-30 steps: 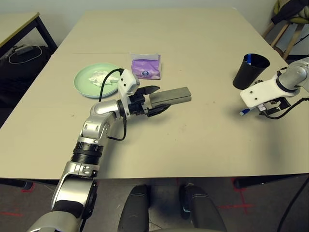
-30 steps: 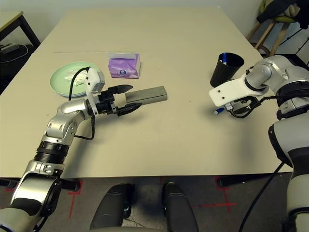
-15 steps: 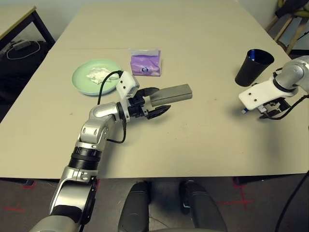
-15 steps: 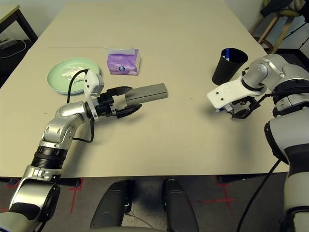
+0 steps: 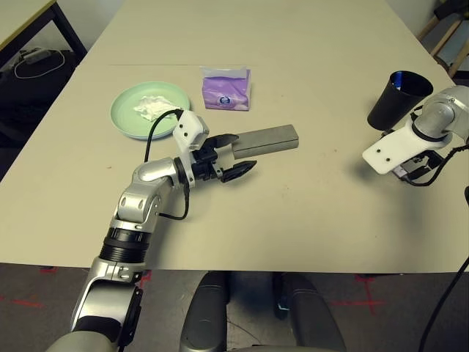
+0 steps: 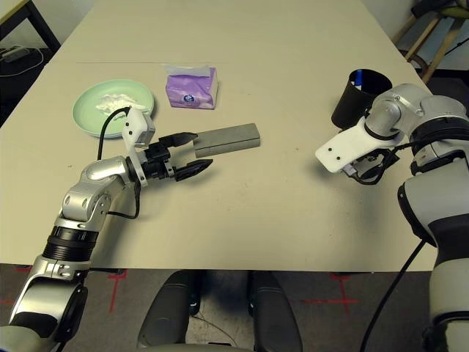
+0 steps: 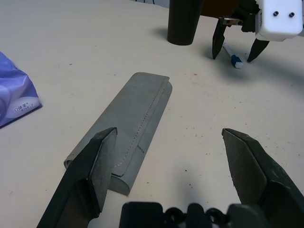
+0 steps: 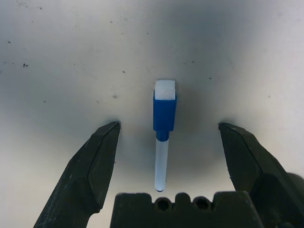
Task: Organize and tidy the items on the table.
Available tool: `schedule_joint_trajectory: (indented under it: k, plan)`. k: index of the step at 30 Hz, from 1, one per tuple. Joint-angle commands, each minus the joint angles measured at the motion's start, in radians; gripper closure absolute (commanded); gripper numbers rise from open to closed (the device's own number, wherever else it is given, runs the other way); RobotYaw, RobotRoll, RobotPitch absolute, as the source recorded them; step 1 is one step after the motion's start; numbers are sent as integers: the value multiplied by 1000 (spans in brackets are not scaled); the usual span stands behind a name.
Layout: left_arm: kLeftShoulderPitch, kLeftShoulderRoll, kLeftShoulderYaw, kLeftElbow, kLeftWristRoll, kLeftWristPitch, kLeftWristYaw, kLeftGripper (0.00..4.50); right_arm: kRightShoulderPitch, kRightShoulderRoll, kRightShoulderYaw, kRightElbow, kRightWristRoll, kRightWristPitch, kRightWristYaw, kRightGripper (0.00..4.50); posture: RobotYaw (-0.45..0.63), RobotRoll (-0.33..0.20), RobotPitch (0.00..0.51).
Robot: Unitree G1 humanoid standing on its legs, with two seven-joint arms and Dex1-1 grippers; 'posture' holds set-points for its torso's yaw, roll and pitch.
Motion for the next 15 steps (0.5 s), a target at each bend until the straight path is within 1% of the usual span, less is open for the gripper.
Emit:
schedule_joint_trajectory:
  k: [1,2,4,12,15]
  plan:
    - [18,5,0,-26,-9,7,6,0,2,2,14,14,-14,-23,-9,24,265,0,234]
    - [18,6,0,-26,-10,7,6,0,2,1,12,15,-13,-25,-6,376,265,0,234]
    - [17,7,0,-23,-9,5,7,0,2,0,9,18,-11,-26,1,943,264,0,231]
    - [4,6,-2,-2,-5,-5,6,0,18,-15,-20,23,26,-42,73,4028,252,0,219]
    - [-5,5,-3,12,-2,-11,4,0,23,-23,-34,23,45,-41,107,4083,244,0,212]
